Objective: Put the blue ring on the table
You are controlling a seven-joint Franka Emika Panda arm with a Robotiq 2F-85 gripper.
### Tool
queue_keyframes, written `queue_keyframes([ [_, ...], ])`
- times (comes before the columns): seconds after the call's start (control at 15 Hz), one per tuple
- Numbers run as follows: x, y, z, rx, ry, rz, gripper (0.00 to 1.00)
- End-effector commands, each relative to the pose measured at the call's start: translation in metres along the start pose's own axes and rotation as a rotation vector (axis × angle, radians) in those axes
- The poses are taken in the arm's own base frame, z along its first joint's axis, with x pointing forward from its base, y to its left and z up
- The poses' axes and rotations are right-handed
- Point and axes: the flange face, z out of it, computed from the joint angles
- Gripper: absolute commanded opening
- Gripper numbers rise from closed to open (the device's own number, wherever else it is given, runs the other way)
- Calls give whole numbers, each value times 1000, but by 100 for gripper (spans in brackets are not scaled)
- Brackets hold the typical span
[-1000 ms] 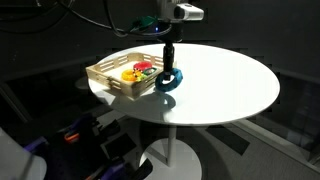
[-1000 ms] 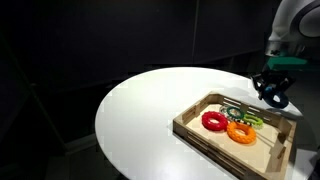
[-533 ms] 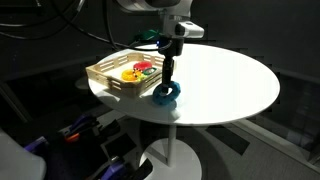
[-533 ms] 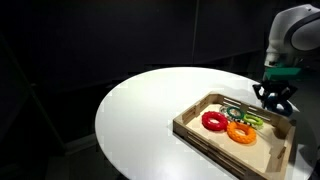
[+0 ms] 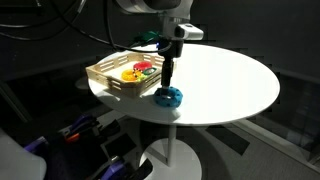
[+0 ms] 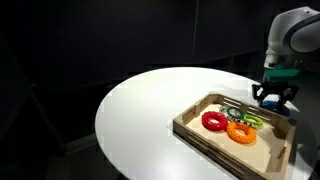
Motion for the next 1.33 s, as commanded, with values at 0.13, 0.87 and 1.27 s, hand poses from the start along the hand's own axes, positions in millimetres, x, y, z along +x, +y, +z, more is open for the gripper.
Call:
queue_keyframes([
  [0.13,-16,-6,-28,29,16,-46,100],
  [0.87,-84,-9,-113,47,-66,-397,100],
  [1.27,-108,2,-155,-4,-91,-524,100],
])
